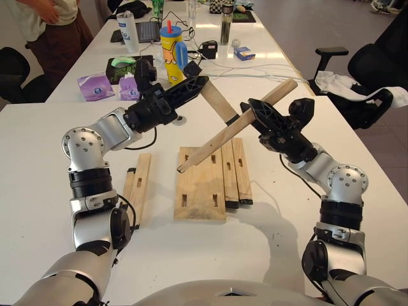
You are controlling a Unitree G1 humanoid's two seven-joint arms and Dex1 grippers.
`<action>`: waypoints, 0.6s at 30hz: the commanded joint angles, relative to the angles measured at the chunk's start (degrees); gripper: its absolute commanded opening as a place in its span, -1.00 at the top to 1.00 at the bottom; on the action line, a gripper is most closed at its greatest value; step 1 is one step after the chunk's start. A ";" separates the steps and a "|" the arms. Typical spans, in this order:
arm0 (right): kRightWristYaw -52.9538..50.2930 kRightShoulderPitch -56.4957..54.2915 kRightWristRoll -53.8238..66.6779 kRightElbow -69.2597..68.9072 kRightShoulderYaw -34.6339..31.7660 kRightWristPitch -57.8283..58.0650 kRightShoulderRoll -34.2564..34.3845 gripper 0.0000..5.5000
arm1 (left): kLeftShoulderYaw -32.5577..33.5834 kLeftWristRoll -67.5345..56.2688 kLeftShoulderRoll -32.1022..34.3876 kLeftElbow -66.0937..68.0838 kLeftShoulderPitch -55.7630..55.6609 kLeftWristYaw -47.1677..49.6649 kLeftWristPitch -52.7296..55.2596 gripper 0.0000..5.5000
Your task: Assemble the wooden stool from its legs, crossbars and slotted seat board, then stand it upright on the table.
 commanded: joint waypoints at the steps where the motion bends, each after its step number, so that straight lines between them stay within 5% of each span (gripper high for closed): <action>1: -0.53 0.23 2.49 0.49 -1.27 0.92 -0.25 0.24 | 3.99 -6.94 -0.89 0.74 -0.88 2.38 0.82 0.35; 12: 1.78 5.26 -0.53 -5.62 -3.68 -1.41 -6.50 0.25 | 7.32 -5.66 11.00 -3.52 9.86 0.42 0.15 -0.24; 18: 5.55 2.71 1.27 1.09 -7.58 -0.32 -12.10 0.25 | -12.56 8.93 20.39 -26.30 27.61 -11.41 -4.45 -0.25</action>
